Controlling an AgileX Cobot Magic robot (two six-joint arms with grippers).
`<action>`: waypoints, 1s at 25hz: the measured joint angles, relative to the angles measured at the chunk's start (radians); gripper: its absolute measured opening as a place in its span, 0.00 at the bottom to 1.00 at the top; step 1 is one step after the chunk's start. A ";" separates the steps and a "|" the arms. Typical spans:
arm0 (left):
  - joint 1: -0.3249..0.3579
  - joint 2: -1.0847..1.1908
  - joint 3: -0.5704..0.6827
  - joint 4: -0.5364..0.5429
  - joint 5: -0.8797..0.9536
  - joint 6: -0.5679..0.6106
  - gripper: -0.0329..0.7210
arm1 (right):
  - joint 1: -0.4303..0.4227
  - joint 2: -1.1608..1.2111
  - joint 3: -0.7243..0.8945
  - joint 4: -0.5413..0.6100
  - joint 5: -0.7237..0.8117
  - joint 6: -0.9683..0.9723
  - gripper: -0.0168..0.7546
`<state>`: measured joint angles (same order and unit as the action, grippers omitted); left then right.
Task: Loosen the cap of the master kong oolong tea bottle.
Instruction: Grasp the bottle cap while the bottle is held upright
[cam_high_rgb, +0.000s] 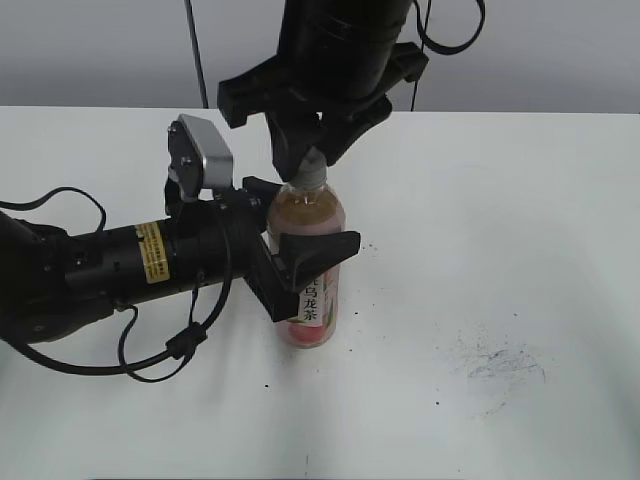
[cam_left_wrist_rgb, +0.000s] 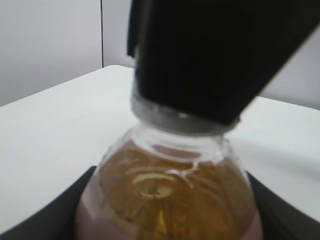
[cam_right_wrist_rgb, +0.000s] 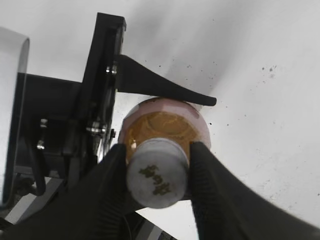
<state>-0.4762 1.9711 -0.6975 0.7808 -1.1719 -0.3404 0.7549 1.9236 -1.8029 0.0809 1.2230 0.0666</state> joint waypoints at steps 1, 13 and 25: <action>0.000 0.000 0.000 0.000 0.000 0.000 0.64 | 0.000 0.000 0.000 0.000 0.000 -0.002 0.40; 0.000 0.000 0.000 0.000 0.000 0.000 0.64 | 0.000 0.000 0.000 0.009 0.000 -0.030 0.40; 0.000 0.000 0.000 0.001 0.000 0.000 0.64 | 0.000 0.000 0.000 0.022 0.001 -0.034 0.47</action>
<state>-0.4762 1.9711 -0.6975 0.7814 -1.1714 -0.3404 0.7549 1.9236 -1.8029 0.1025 1.2242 0.0325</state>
